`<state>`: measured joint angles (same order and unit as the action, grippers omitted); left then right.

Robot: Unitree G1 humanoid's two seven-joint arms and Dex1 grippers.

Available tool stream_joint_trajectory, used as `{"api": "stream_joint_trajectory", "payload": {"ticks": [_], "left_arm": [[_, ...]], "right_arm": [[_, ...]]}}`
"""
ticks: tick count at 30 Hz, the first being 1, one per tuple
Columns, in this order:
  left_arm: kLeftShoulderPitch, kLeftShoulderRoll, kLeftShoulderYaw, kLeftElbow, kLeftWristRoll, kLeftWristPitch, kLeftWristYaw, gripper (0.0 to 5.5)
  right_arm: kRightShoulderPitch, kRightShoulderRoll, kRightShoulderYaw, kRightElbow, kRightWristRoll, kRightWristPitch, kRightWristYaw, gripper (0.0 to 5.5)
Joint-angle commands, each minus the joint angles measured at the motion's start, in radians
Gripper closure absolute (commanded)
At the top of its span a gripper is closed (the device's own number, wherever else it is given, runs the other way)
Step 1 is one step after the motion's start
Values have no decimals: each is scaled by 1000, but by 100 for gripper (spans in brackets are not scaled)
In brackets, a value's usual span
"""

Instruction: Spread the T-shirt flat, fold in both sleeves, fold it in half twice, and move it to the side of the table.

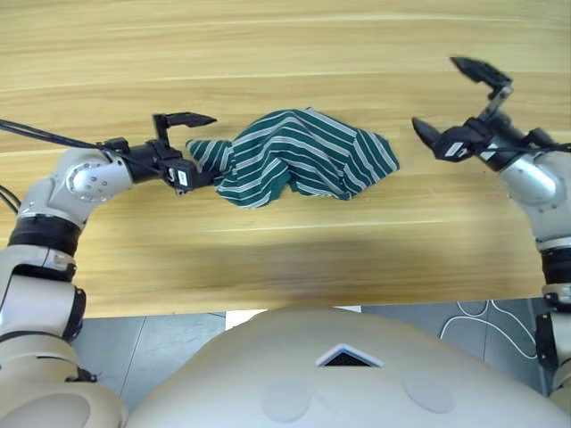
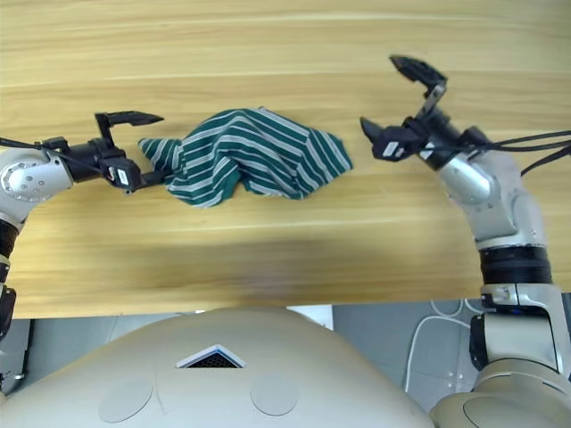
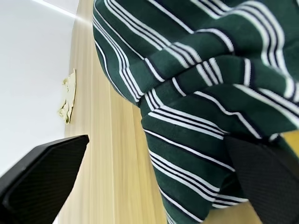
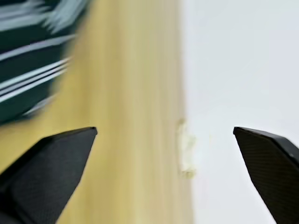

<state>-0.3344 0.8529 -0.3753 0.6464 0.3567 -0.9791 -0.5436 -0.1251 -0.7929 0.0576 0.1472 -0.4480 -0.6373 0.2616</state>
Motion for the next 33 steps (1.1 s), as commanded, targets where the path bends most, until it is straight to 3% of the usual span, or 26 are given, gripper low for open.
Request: {"api": "stream_joint_trajectory", "payload": {"ticks": [1, 5, 13, 18, 21, 30, 33], "left_arm": [[8, 5, 10, -17, 16, 11, -9, 12], [-14, -7, 5, -9, 29, 8, -8, 12], [-51, -25, 25, 1, 101, 52, 68, 12], [-97, 5, -21, 97, 350, 174, 267, 12], [-87, 3, -31, 97, 369, 165, 298, 12], [-43, -26, -15, 19, 135, 17, 187, 12], [-59, 18, 53, 17, 25, 11, 149, 12]], "right_arm": [[-6, 59, 89, -46, 14, -4, 59, 10], [-51, 113, 226, 69, -130, 26, 86, 10], [-121, 59, 329, 300, -293, 41, 52, 10], [-75, -38, 291, 321, -255, 38, 15, 10], [-51, -73, 269, 300, -235, 46, 8, 10], [-15, -77, 242, 180, -169, 60, 30, 10], [-5, -88, 213, 163, -136, 58, 34, 10]]}}
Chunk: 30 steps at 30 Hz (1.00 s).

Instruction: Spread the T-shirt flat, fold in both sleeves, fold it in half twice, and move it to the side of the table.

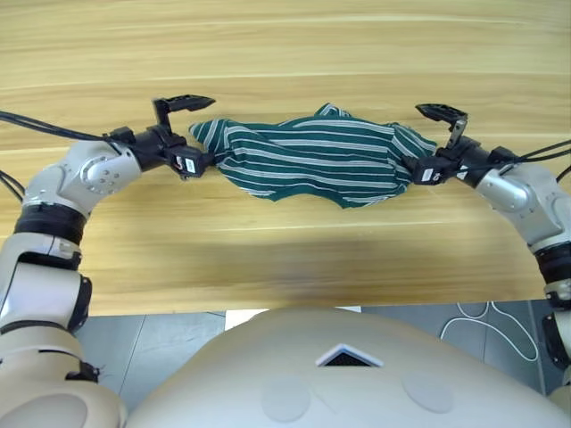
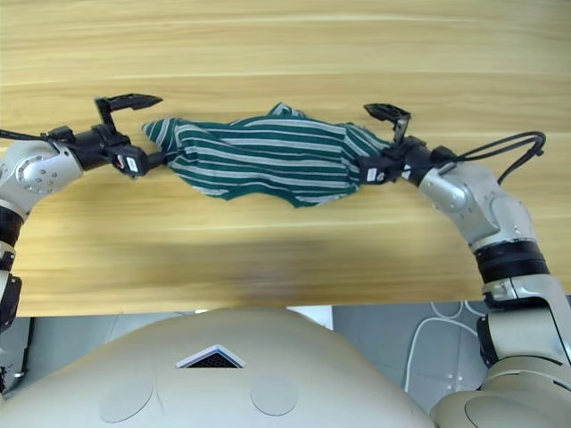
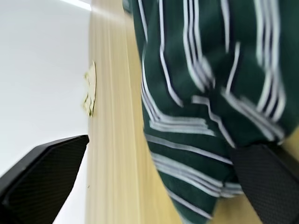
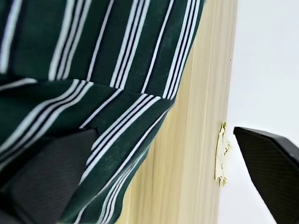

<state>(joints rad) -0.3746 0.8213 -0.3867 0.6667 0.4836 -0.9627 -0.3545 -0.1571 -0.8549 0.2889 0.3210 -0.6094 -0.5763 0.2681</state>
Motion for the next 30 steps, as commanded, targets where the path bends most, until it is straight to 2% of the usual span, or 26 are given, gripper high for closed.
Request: {"api": "stream_joint_trajectory", "payload": {"ticks": [1, 5, 8, 11, 13, 16, 19, 28, 30], "left_arm": [[-32, 68, 93, -1, -124, -2, -40, 12], [-67, 124, 167, 3, -69, 47, 19, 12], [-6, 131, 188, -79, -193, 8, -44, 12], [77, 131, 159, -198, -339, -16, -134, 12], [136, 128, 115, -277, -396, -13, -208, 12], [187, 115, 59, -313, -332, -1, -281, 12], [210, 108, 48, -330, -294, 12, -307, 12], [195, 79, 53, -282, -53, 68, -239, 12], [187, 74, 44, -274, 14, 87, -215, 46]], "right_arm": [[33, -34, -32, -19, 34, -3, 28, 10], [82, -82, -135, -89, 130, -19, 33, 10], [135, -104, -224, -175, 238, -52, 40, 10], [188, -100, -256, -283, 324, -70, 79, 10], [240, -95, -247, -356, 359, -87, 111, 10], [325, -72, -217, -461, 331, -39, 152, 10], [396, -104, -178, -514, 317, 32, 258, 10], [401, -88, -94, -468, 135, 99, 337, 10], [390, -78, -72, -451, 112, 114, 342, 10]]}}
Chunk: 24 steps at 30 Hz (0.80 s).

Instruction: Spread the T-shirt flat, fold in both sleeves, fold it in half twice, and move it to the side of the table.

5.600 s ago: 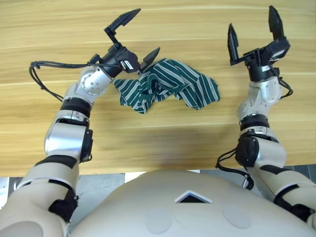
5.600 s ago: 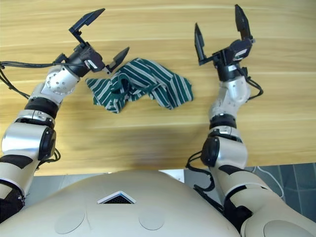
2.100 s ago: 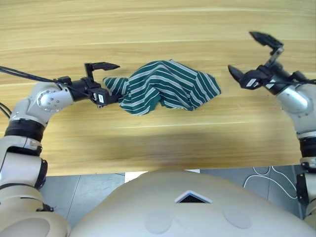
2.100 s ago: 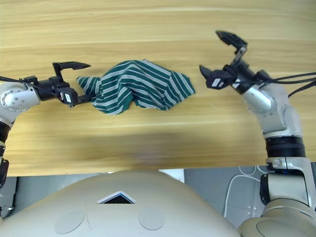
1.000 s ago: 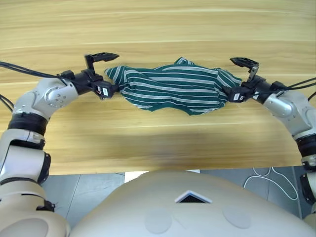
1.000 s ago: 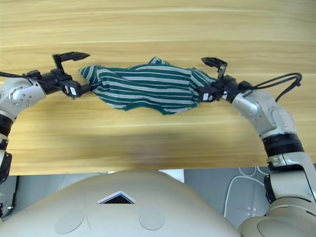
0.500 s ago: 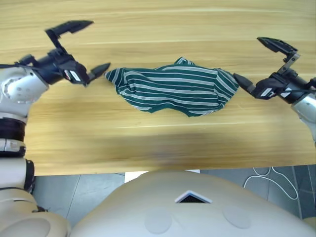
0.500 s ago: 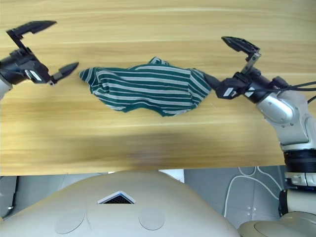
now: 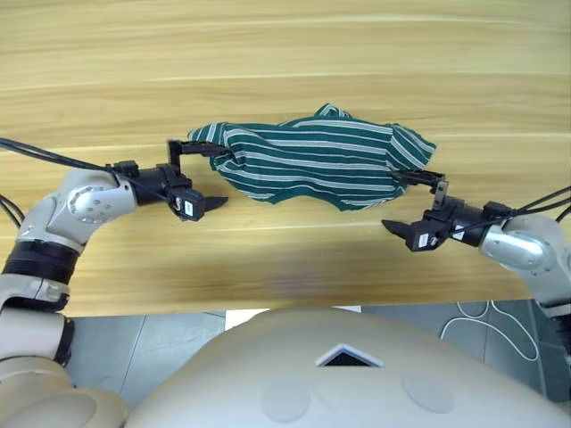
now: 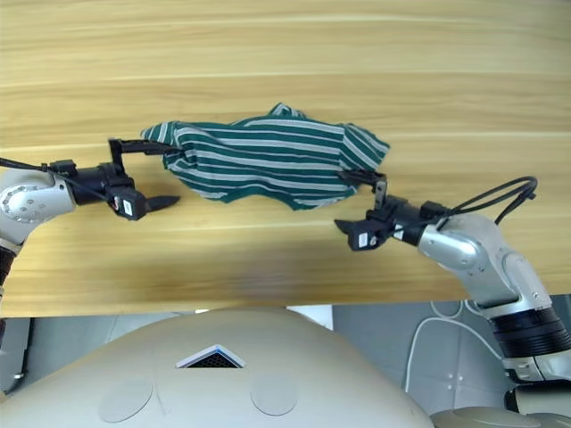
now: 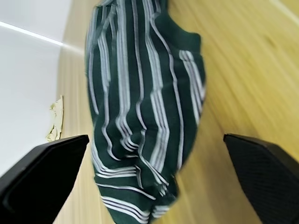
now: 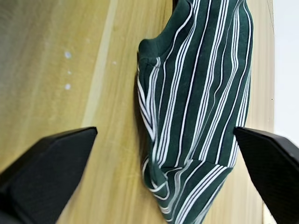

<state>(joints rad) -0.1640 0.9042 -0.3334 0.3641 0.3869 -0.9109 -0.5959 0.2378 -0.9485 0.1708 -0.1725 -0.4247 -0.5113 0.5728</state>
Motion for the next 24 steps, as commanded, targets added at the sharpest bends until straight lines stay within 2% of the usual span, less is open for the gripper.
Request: {"api": "stream_joint_trajectory", "payload": {"ticks": [1, 6, 8, 24], "left_arm": [[-27, -11, -15, 27, 147, 46, 42, 62], [-27, -21, -40, 23, 216, 31, 86, 152], [-23, -21, -48, 23, 210, 14, 90, 175], [-73, -52, -70, 74, 259, 12, 143, 434]], "right_arm": [[-10, 19, 55, 52, -81, 52, 34, 10], [-28, 37, 78, 54, -96, 69, 34, 10], [-29, 38, 82, 54, -95, 72, 31, 32], [-60, 68, 89, 47, -127, 75, -17, 326]]}}
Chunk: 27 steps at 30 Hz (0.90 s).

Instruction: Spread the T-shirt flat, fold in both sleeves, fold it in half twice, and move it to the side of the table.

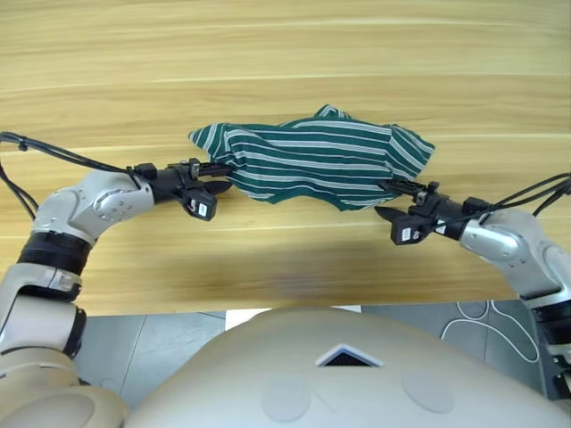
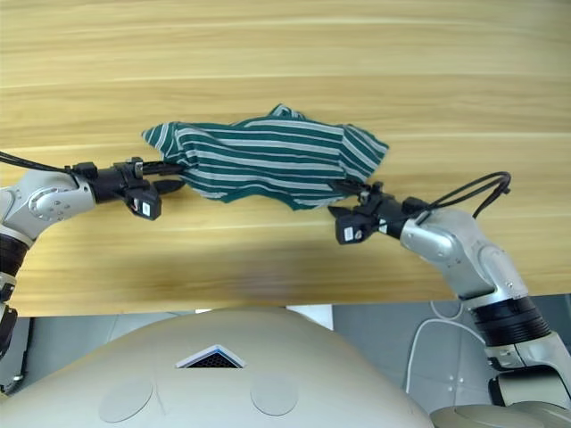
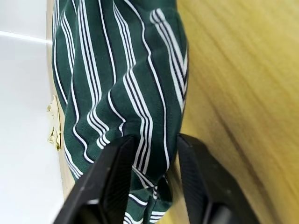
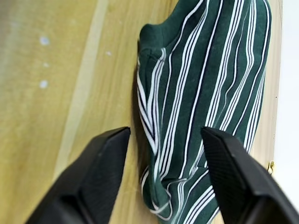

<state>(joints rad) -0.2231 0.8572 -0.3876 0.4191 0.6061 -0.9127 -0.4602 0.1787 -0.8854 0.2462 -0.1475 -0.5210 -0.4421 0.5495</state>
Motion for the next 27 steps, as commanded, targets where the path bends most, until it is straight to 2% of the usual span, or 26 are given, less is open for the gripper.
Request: {"api": "stream_joint_trajectory", "payload": {"ticks": [1, 7, 13, 21, 27], "left_arm": [[-17, -4, -16, 25, 49, 19, 11, 449], [-1, -8, -30, -2, 28, 1, -5, 546], [-1, -5, -30, -7, 2, -3, -11, 550], [2, 7, 5, -26, -111, -30, -16, 550], [58, 89, 45, -126, -445, -112, -92, 550]], "right_arm": [[-4, 8, 13, 21, -30, 5, 4, 342], [-43, 42, 17, 37, -35, 15, -5, 451], [-44, 50, 11, 36, -32, 15, -9, 547], [-31, 38, -21, 34, -5, 8, -20, 547], [12, 10, -131, -27, 88, -21, -35, 547]]}}
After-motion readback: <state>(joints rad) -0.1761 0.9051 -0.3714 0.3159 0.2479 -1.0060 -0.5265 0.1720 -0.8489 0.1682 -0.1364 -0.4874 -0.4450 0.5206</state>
